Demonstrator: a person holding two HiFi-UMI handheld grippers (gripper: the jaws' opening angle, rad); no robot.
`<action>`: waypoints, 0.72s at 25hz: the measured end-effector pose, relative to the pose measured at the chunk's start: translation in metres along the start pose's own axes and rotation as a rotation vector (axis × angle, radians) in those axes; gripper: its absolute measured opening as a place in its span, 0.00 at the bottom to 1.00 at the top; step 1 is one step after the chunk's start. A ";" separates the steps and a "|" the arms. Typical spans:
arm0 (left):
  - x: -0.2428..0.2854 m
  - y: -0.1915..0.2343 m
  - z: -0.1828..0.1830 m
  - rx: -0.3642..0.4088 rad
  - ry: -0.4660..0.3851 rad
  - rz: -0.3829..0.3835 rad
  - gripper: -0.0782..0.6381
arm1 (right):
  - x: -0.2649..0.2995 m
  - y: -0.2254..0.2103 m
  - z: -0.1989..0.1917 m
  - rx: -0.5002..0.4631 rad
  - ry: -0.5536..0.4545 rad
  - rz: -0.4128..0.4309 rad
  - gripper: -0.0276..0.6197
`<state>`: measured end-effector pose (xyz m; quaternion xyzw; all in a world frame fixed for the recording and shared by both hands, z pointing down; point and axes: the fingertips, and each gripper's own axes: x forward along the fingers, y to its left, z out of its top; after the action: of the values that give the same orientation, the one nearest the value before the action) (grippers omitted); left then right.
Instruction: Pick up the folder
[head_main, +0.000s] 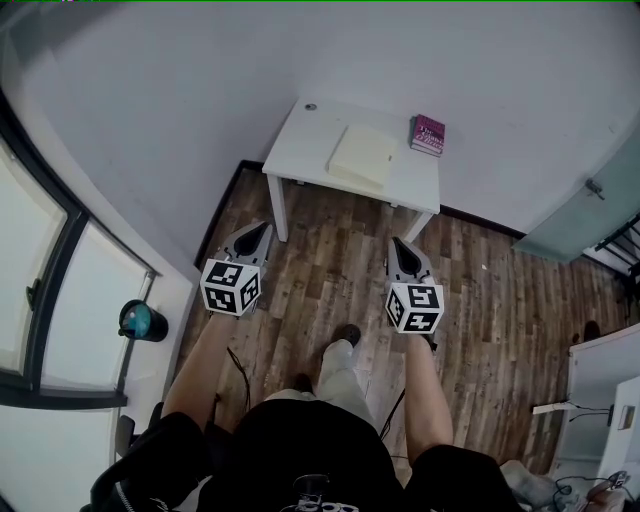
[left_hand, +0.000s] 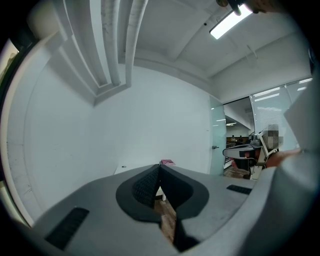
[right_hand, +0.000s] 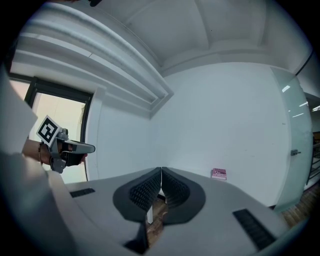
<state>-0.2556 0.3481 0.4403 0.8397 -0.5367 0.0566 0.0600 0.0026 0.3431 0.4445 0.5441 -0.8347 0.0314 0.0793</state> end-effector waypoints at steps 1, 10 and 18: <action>0.003 0.004 0.001 0.000 0.001 0.005 0.14 | 0.006 0.001 0.001 -0.003 0.001 0.007 0.08; 0.054 0.039 0.007 0.005 0.009 0.033 0.14 | 0.074 -0.016 0.009 -0.010 0.001 0.035 0.08; 0.116 0.061 0.022 0.013 0.014 0.041 0.14 | 0.137 -0.050 0.020 -0.006 0.001 0.047 0.08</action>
<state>-0.2619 0.2157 0.4392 0.8284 -0.5531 0.0671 0.0574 -0.0080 0.1967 0.4457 0.5240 -0.8473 0.0312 0.0807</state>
